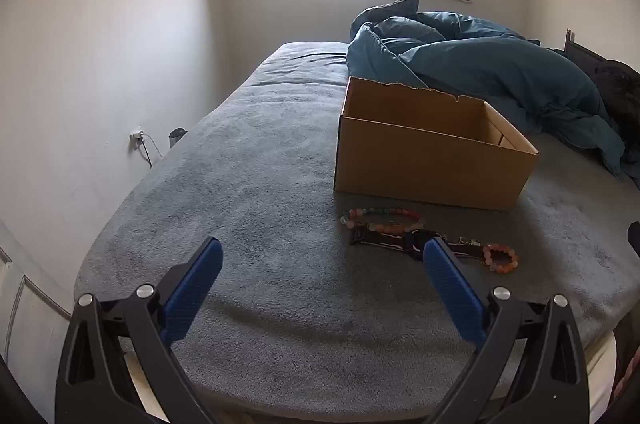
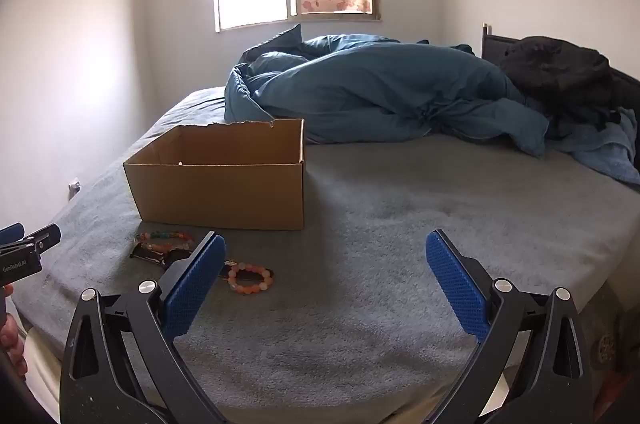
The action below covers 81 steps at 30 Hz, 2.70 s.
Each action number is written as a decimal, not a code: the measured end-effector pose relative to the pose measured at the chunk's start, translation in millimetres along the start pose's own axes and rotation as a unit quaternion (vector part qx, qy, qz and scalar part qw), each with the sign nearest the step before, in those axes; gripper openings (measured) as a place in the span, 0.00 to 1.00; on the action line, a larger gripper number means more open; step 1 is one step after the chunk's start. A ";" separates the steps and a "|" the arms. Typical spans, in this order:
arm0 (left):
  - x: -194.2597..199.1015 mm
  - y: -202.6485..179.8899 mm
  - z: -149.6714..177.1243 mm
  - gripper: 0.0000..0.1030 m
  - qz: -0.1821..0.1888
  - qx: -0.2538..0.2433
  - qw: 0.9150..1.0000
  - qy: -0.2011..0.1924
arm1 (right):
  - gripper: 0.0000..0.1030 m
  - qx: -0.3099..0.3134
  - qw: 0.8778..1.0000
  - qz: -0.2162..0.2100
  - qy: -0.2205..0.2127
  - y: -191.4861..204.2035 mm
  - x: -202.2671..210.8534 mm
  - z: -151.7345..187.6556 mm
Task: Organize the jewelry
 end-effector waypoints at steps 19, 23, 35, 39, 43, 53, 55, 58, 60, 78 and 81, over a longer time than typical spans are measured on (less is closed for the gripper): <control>-4.7 -10.9 2.2 0.96 0.008 -0.014 1.000 0.007 | 0.94 -0.003 1.000 -0.001 0.005 -0.5 1.0 1.0; -4.4 -16.2 3.7 0.96 0.014 -0.017 1.000 0.007 | 0.94 -0.003 1.000 0.001 0.005 -0.7 1.1 1.0; -1.6 -26.4 2.8 0.96 0.025 -0.026 0.999 0.005 | 0.94 -0.006 1.000 0.005 0.002 -5.5 1.8 3.1; -1.9 -26.5 3.2 0.96 0.023 -0.026 0.999 0.008 | 0.94 -0.005 1.000 0.003 0.004 -5.3 0.7 4.2; -3.1 -24.6 4.1 0.96 0.023 -0.025 0.999 0.009 | 0.94 -0.004 1.000 0.003 0.006 -4.6 0.2 4.6; -2.1 -19.4 5.2 0.96 0.022 -0.020 1.000 0.011 | 0.94 -0.001 1.000 0.003 0.007 -1.9 0.8 5.0; -2.3 -17.9 4.9 0.96 0.021 -0.018 1.000 0.011 | 0.94 0.000 1.000 0.002 0.007 -1.5 0.7 4.8; -3.2 -16.8 5.0 0.96 0.020 -0.017 1.000 0.012 | 0.94 0.001 1.000 0.003 0.007 -1.2 0.7 4.6; -3.7 -16.3 5.0 0.96 0.020 -0.016 1.000 0.012 | 0.94 0.001 1.000 0.003 0.007 -1.0 0.8 4.8; -2.8 -15.5 4.8 0.96 0.017 -0.016 1.000 0.011 | 0.94 0.002 1.000 0.001 0.007 -0.6 1.0 4.8; -2.7 -15.3 4.6 0.96 0.017 -0.016 1.000 0.011 | 0.94 0.002 1.000 0.001 0.007 -0.8 1.1 4.9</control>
Point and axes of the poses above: each gripper's, at about its wrist camera, not at the fingertips, and x roughly against the way its jaws point, y to its left, z to its underside, the point moved 9 cm from there along -x, roughly the way its jaws point, and after that the axes turned 8 degrees about -x, right-handed, at the moved point
